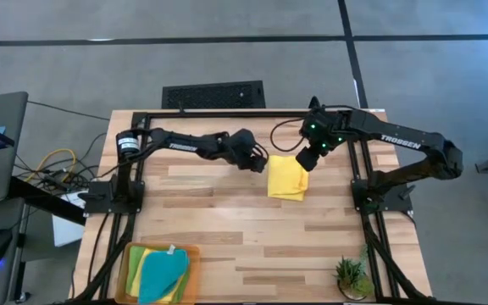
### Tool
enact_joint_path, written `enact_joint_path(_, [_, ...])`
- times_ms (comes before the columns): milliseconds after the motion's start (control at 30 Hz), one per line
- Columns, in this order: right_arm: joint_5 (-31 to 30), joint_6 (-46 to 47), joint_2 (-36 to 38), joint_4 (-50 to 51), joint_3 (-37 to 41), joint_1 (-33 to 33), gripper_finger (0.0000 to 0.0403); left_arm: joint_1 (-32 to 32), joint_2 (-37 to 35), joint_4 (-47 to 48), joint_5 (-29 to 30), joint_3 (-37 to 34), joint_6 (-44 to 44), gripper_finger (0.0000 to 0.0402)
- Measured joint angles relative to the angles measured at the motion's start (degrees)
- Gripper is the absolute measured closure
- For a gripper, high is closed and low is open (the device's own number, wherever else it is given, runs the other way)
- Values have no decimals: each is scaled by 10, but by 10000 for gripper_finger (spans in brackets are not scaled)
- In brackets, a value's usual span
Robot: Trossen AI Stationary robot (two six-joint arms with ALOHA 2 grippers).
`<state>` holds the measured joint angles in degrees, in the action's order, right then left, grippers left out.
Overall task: Fold microfiber towels
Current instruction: Put the yellow microfiber towel into the bin
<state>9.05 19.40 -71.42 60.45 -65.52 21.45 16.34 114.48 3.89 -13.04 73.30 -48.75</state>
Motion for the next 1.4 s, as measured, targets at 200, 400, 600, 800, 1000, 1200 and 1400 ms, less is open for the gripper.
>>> enact_joint_path(200, [0,-5,0,0,0,2,246,-14,12,-33,41,-12,-3,246])
enact_joint_path(400, [1,-4,0,6,0,8,246,-26,66,-126,-13,-14,-42,246])
enact_joint_path(600, [1,-4,0,9,0,7,250,-34,80,-150,-1,-12,-51,246])
enact_joint_path(800, [1,-4,0,9,0,8,250,-39,89,-152,14,-10,-42,246])
enact_joint_path(1000, [1,-16,-1,8,0,8,253,-44,90,-154,24,-10,-49,246])
enact_joint_path(1200, [1,-44,-1,4,2,9,251,-50,91,-165,41,-12,-51,246])
enact_joint_path(1400, [1,-44,-1,3,2,21,255,-56,92,-164,62,-12,-53,246])
